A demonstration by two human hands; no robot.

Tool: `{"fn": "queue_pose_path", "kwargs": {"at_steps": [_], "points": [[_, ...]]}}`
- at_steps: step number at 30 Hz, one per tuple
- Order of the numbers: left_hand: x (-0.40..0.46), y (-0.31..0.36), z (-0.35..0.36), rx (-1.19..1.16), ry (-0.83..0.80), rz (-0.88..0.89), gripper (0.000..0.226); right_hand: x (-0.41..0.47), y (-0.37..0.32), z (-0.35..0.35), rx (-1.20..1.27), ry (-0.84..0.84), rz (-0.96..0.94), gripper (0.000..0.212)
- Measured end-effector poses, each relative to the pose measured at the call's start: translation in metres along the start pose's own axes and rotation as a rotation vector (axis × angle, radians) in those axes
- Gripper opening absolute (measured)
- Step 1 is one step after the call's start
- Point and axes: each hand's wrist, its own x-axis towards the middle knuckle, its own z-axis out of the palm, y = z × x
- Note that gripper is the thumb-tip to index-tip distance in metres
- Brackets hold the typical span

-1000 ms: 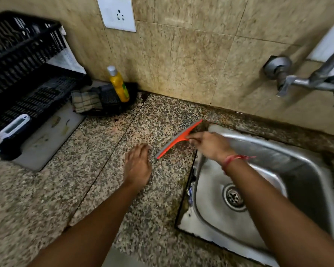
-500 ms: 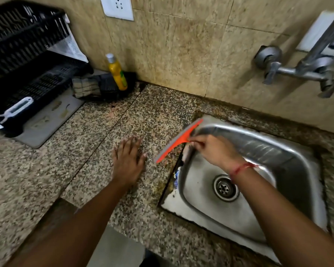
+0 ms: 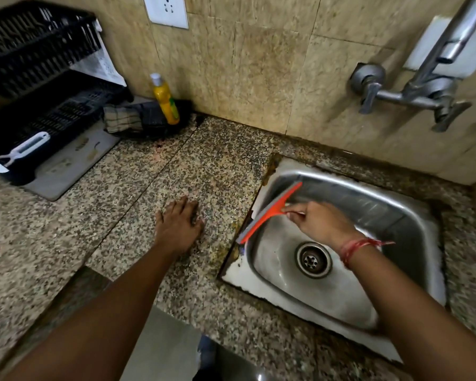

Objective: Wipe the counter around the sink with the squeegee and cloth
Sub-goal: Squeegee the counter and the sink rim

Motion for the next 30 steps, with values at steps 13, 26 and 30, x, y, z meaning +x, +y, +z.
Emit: {"fn": "queue_pose_path", "kwargs": {"at_steps": [13,26,30], "points": [[0.044,0.039,-0.014,-0.081,0.177,0.056,0.053,0.008,-0.030,0.001,0.054,-0.034,0.105,0.030],[0.211,0.141,-0.024,-0.046,0.086,0.351,0.074,0.180,0.004,-0.050,0.487,0.335,0.706,0.035],[0.230,0.155,-0.021,-0.016,0.041,0.418,0.070,0.199,0.008,-0.049,0.445,0.296,0.783,0.037]]}}
